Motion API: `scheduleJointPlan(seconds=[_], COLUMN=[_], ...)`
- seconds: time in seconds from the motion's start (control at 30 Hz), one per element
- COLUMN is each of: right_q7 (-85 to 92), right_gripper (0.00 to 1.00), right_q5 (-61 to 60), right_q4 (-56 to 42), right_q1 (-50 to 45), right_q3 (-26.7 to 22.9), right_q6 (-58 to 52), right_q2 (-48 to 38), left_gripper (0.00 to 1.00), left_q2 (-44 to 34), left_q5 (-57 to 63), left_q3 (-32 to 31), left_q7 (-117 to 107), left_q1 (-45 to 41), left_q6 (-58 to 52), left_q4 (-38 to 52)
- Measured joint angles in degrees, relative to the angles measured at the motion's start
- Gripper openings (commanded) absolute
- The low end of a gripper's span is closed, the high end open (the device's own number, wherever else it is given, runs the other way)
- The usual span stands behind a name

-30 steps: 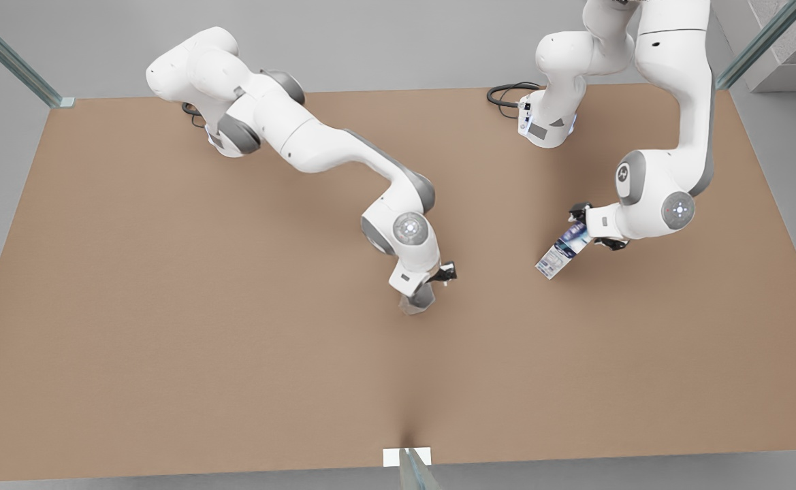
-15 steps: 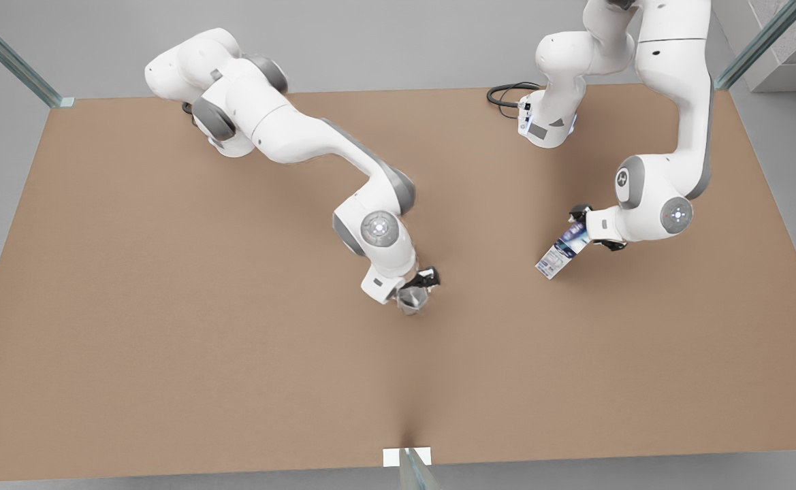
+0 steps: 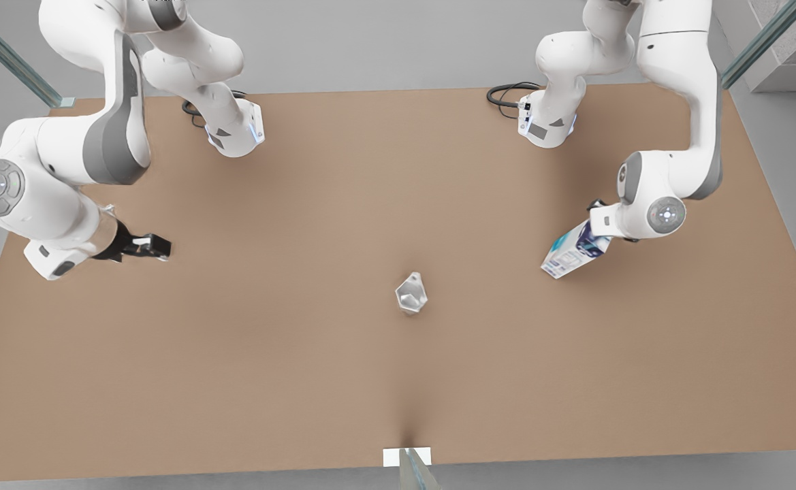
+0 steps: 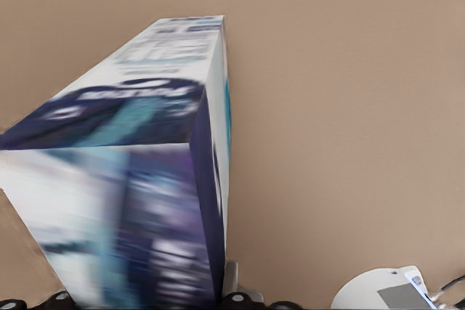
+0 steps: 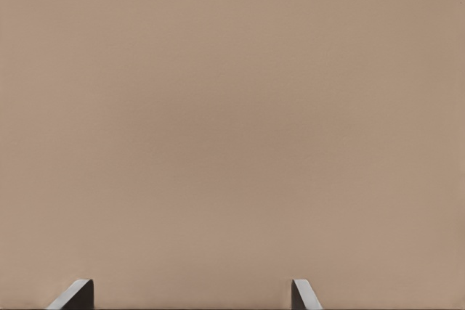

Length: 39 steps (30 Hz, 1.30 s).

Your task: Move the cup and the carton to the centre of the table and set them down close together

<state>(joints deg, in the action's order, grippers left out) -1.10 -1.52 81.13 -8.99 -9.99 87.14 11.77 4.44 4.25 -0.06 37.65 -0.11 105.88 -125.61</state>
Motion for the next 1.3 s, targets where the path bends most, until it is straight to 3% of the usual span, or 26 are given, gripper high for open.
scheduleJointPlan(seconds=[0.17,0.23,0.3,0.33,0.4,0.5,0.53,0.63,1.2,1.23,1.27,1.3], right_q7=[-3.6,-3.7,-3.7,-3.6,-3.6,-3.0,-3.0,-2.9,-2.9,-2.9,-2.9,-2.9], right_gripper=[1.0,1.0,1.0,1.0,1.0,1.0,1.0,1.0,1.0,1.0,1.0,1.0], right_q5=[2.0,1.8,1.4,1.3,1.3,1.3,1.3,1.3,1.3,1.3,1.3,1.3], right_q4=[-3.7,-2.2,-1.6,0.3,6.6,6.9,6.9,7.5,8.5,8.5,8.5,8.5], right_q1=[4.5,4.4,5.1,7.8,8.9,9.0,9.6,8.3,8.7,8.8,8.9,8.9], right_q3=[9.4,9.8,9.3,9.2,9.2,9.2,9.3,9.2,8.0,8.0,8.0,8.0], right_q6=[-2.2,0.5,3.0,3.0,4.5,4.7,4.8,4.4,4.7,4.7,4.7,4.6], right_q2=[1.8,1.2,1.1,-0.6,-5.3,-5.4,-5.4,-6.8,-7.5,-7.5,-7.4,-7.5], left_gripper=[0.69,0.69,0.7,0.7,0.7,0.7,0.7,0.7,0.73,0.81,0.96,1.0], left_q2=[-2.1,-3.4,-1.7,-1.5,-0.6,0.1,0.6,1.9,6.1,6.4,6.6,6.9], left_q5=[-9.0,-10.6,-12.1,-12.6,-13.2,-14.1,-14.3,-15.3,-16.4,-16.5,-16.5,-16.5], left_q3=[0.0,-0.5,-12.5,-14.6,-14.8,-14.8,-14.8,-14.7,-14.5,-14.5,-14.5,-14.5], left_q7=[-7.4,-6.3,-9.3,-13.2,-15.6,-31.8,-39.3,-44.7,-45.2,-45.2,-45.2,-45.2], left_q1=[-0.3,0.2,10.9,10.4,0.4,-25.7,-29.8,-24.2,-29.9,-30.0,-30.0,-29.9], left_q6=[-5.6,-10.5,-12.7,-12.2,-11.6,-8.7,-7.2,-2.7,3.9,4.2,4.6,4.7], left_q4=[2.6,8.3,13.5,14.1,14.0,13.9,13.9,13.8,11.5,11.6,11.6,11.6])
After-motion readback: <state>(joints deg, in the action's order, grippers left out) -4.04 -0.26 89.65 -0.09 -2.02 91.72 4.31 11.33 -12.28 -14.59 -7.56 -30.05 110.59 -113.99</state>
